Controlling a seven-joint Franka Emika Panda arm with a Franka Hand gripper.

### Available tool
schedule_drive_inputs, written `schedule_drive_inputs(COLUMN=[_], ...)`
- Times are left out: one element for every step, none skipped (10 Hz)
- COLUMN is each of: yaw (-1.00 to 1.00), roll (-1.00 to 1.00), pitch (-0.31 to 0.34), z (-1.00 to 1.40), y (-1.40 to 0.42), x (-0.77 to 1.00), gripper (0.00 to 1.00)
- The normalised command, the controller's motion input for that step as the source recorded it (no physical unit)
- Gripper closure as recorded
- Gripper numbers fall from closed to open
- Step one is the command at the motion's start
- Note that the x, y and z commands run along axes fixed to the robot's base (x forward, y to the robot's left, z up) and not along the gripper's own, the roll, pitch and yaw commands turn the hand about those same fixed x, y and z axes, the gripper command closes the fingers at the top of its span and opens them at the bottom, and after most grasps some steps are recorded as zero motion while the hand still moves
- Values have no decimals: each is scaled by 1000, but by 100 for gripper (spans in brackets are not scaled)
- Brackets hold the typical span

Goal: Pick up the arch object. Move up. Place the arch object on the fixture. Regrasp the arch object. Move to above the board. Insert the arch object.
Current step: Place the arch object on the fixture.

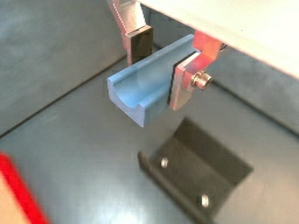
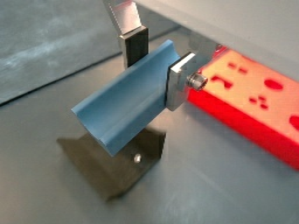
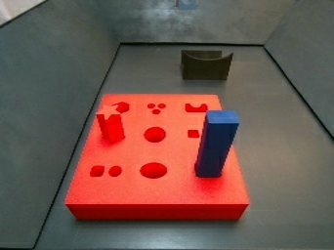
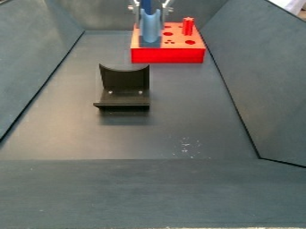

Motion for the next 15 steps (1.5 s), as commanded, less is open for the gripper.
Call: schedule_drive_inputs(yaw=[18, 9, -3, -11, -29, -43, -65, -82, -97, -106, -110, -107, -143, -152, -182], roll=[-1000, -1000, -1000, -1000, -1000, -1000, -1000, -918, -696, -526, -356, -233, -1000, -1000, -986], pitch=[18, 46, 66, 75, 93, 108, 121, 125, 113, 99, 81, 47, 161, 153, 178], z=[0, 0, -11, -13, -12, -16, -15, -17, -17, -18, -18, -1, -1000, -1000, -1000], y=[-64, -8, 23, 30, 37, 43, 43, 44, 45, 47, 49, 27, 130, 136, 137], x=[928, 818, 717, 663, 555, 474, 393, 313, 212, 139, 74, 51, 120, 126, 146], gripper=[100, 100, 100, 100, 100, 100, 100, 100, 100, 100, 100, 100, 100, 100, 100])
